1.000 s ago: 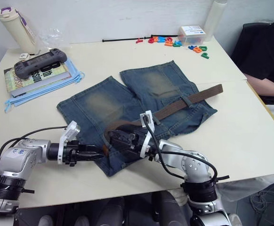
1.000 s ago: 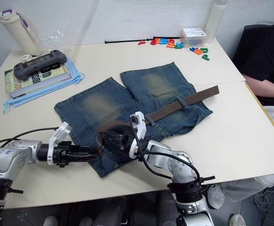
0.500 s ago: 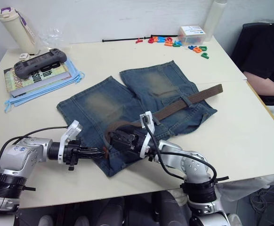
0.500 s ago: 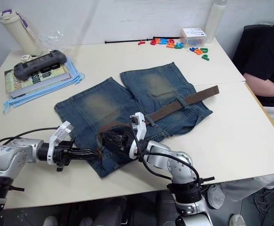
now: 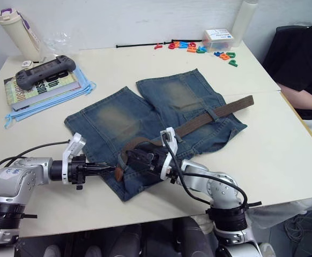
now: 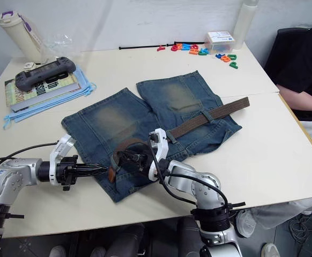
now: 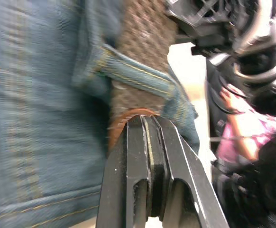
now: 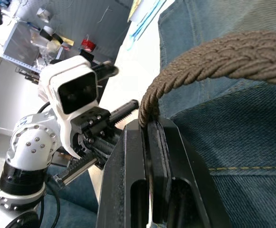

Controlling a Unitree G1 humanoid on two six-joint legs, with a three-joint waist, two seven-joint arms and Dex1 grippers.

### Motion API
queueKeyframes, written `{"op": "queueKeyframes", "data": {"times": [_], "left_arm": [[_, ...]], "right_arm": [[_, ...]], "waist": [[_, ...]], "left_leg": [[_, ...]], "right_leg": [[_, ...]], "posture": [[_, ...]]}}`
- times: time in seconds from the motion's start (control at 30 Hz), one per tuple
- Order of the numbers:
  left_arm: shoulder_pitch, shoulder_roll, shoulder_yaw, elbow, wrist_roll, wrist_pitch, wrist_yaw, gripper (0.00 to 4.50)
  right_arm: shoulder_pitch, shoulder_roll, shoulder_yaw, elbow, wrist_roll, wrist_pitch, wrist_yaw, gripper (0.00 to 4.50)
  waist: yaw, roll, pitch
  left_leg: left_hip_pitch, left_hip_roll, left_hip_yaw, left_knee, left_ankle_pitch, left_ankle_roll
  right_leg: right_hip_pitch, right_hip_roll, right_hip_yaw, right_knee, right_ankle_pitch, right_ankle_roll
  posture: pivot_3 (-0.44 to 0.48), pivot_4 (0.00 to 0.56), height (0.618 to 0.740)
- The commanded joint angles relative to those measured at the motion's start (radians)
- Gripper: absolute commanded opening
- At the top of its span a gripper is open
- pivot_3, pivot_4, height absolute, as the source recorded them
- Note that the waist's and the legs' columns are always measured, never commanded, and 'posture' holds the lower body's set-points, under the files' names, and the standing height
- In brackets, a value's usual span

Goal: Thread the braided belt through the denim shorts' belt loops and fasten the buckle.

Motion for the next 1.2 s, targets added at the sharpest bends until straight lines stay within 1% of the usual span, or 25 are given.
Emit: {"op": "queueKeyframes", "data": {"times": [0.03,0.2,0.23,0.3,0.5,0.63,0.7,0.8,0.97,1.1,1.2], "left_arm": [[0.059,-0.021,0.103,-0.115,-0.059,0.015,0.075,0.86],[0.157,-0.043,0.188,-0.234,-0.114,0.051,0.145,3.11],[0.172,-0.044,0.199,-0.246,-0.123,0.058,0.156,3.42],[0.223,-0.04,0.223,-0.27,-0.13,0.06,0.163,4.23],[0.323,-0.026,0.251,-0.288,-0.108,0.022,0.171,4.23],[0.339,-0.021,0.24,-0.295,-0.08,-0.025,0.176,4.23],[0.335,-0.024,0.233,-0.293,-0.077,-0.039,0.179,4.23],[0.334,-0.02,0.182,-0.294,-0.018,-0.107,0.171,4.23],[0.325,-0.025,0.101,-0.271,0.077,-0.219,0.167,4.23],[0.306,-0.05,0.045,-0.234,0.154,-0.291,0.21,4.23],[0.3,-0.055,0.023,-0.208,0.194,-0.337,0.215,4.23]], "right_arm": [[0.023,0.013,-0.014,-0.012,0.013,0.019,-0.02,0.0],[0.053,0.016,-0.016,0.043,-0.027,0.029,-0.028,0.0],[0.055,0.018,-0.014,0.049,-0.032,0.031,-0.03,0.0],[0.057,0.025,-0.003,0.055,-0.035,0.04,-0.03,0.0],[0.053,0.045,0.034,0.075,-0.055,0.064,0.001,0.0],[0.034,0.059,0.053,0.11,-0.083,0.068,0.032,0.0],[0.025,0.065,0.059,0.127,-0.101,0.071,0.05,0.0],[0.008,0.073,0.071,0.165,-0.138,0.064,0.083,0.0],[-0.004,0.084,0.069,0.202,-0.185,0.056,0.119,0.0],[-0.008,0.095,0.054,0.202,-0.205,0.058,0.128,0.0],[-0.007,0.102,0.049,0.189,-0.213,0.062,0.129,0.0]], "waist": [[0.002,0.0,0.0],[0.002,-0.001,-0.001],[0.003,-0.001,-0.001],[0.002,-0.002,-0.001],[0.001,-0.003,-0.002],[-0.002,-0.005,-0.003],[-0.004,-0.005,-0.004],[-0.005,-0.006,-0.004],[-0.009,-0.008,-0.009],[-0.01,-0.006,-0.015],[-0.009,-0.002,-0.02]], "left_leg": [[0.0,0.0,0.0,0.0,0.0,0.0],[0.0,0.0,0.0,0.001,0.0,0.0],[0.001,0.0,0.0,0.001,0.0,0.0],[0.002,0.0,0.0,0.001,0.0,0.0],[0.003,0.001,0.0,0.0,-0.002,0.002],[0.005,0.002,0.0,0.0,-0.003,0.002],[0.009,0.004,0.0,0.0,-0.006,0.002],[0.014,0.008,0.0,0.0,-0.008,0.0],[0.018,0.014,0.0,0.0,-0.011,-0.005],[0.018,0.019,0.0,0.0,-0.013,-0.009],[0.019,0.021,0.0,0.0,-0.013,-0.01]], "right_leg": [[0.0,0.0,0.0,0.0,0.0,0.0],[0.0,0.0,0.0,0.0,0.0,0.0],[0.001,0.0,0.0,0.0,0.0,0.0],[0.002,0.0,0.0,0.0,0.0,0.0],[0.003,0.001,0.0,0.001,-0.001,-0.002],[0.004,0.002,-0.001,0.001,-0.001,-0.002],[0.007,0.003,-0.001,0.001,-0.002,-0.004],[0.011,0.006,-0.002,0.001,-0.004,-0.007],[0.012,0.012,-0.002,0.006,-0.007,-0.014],[0.011,0.017,-0.002,0.008,-0.008,-0.018],[0.01,0.018,-0.003,0.01,-0.01,-0.02]], "posture": [[0.0,0.15,0.657],[0.0,0.15,0.657],[0.0,0.15,0.657],[0.0,0.15,0.657],[0.0,0.15,0.657],[0.0,0.15,0.657],[0.0,0.15,0.657],[0.0,0.15,0.657],[0.0,0.15,0.657],[0.0,0.15,0.657],[0.0,0.15,0.657]]}}
